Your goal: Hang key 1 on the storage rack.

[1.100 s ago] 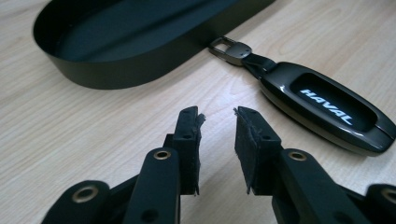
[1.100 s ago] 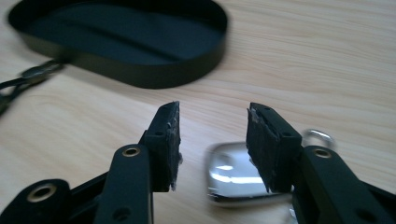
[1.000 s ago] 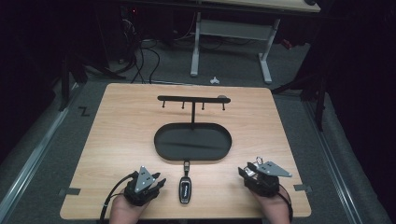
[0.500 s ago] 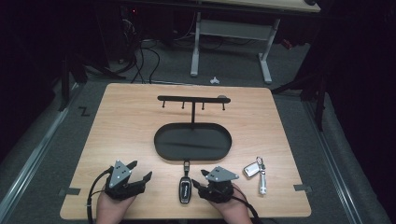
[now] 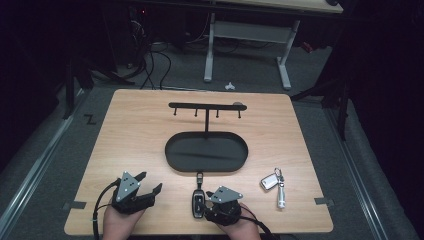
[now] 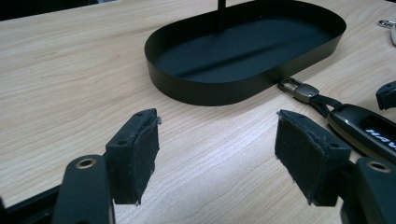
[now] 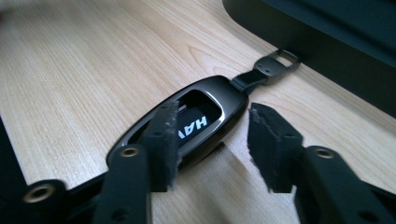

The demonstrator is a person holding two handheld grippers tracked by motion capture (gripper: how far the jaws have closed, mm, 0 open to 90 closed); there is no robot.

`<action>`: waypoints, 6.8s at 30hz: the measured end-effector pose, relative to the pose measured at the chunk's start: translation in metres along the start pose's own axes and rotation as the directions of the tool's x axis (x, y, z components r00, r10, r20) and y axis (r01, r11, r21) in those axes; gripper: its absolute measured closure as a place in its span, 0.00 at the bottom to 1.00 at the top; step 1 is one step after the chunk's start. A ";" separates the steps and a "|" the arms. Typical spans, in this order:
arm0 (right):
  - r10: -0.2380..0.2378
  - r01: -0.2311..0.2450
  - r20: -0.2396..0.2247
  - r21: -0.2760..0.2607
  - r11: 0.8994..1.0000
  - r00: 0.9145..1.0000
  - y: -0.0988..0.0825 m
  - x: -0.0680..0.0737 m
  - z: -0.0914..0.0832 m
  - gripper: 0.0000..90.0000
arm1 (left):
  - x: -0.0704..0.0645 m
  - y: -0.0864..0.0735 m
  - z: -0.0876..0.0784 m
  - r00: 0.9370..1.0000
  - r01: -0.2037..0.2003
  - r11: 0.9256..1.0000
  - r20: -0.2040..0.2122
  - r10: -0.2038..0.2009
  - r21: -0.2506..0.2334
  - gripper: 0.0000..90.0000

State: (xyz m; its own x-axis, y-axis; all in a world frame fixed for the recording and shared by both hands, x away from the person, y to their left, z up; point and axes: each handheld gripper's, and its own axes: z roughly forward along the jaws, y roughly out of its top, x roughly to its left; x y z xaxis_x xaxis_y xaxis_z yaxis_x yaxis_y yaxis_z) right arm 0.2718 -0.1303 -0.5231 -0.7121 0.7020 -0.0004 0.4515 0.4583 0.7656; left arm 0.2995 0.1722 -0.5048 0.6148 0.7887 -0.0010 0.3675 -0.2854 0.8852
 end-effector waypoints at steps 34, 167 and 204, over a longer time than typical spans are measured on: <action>-0.004 0.007 -0.058 0.051 0.999 0.998 -0.007 -0.033 -0.004 0.86 | -0.003 -0.002 0.003 1.000 -0.009 1.000 0.025 0.008 0.017 0.35; 0.094 -0.136 0.098 0.695 0.707 0.991 0.055 -0.106 -0.011 0.33 | -0.006 0.011 0.011 0.993 0.016 0.999 0.117 -0.010 -0.048 0.29; 0.046 -0.092 0.082 0.728 0.680 0.996 0.053 -0.106 -0.002 0.89 | -0.003 0.000 0.000 0.997 -0.017 1.000 0.075 0.018 -0.016 0.31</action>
State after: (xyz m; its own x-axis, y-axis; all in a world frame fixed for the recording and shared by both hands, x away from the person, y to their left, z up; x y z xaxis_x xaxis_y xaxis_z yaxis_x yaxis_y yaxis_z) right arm 0.3703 -0.1819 -0.4810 -0.6439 0.7649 -0.0182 0.7633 0.6439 0.0521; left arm 0.2981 0.1701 -0.5044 0.6716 0.7407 -0.0199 0.3462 -0.2900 0.8922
